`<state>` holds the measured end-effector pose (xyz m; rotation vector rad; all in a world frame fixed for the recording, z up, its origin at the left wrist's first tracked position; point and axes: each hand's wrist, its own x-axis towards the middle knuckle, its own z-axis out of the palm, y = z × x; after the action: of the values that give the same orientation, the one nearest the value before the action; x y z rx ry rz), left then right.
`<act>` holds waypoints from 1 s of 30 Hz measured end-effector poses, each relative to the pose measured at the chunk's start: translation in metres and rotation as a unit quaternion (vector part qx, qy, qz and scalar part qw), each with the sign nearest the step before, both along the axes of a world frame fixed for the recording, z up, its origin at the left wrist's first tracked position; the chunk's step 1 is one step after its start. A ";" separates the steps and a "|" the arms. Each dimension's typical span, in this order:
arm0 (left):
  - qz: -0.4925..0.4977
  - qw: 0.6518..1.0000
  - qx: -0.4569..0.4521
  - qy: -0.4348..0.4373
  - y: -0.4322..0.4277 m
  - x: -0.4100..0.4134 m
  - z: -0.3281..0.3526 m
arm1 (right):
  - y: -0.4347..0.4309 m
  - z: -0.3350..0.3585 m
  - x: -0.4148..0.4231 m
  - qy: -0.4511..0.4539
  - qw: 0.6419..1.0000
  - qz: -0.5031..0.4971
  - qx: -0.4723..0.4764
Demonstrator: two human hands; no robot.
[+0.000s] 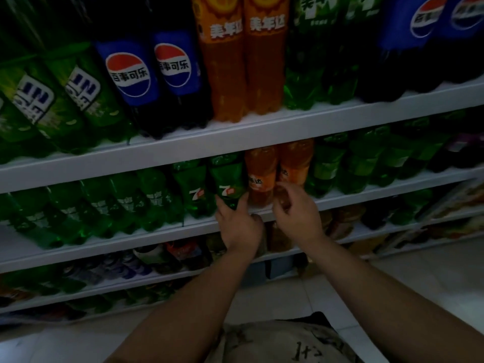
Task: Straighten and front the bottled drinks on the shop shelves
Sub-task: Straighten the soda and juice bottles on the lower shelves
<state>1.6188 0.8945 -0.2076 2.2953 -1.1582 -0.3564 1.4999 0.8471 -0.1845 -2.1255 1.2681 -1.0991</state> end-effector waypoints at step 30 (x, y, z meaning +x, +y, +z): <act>-0.080 0.994 0.061 -0.034 -0.005 0.015 -0.017 | -0.060 0.064 0.049 0.024 0.997 -0.058 0.050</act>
<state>1.6339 0.8897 -0.2249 2.3412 -1.3940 -0.4211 1.5493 0.7868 -0.1205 -2.0385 1.4543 -1.0129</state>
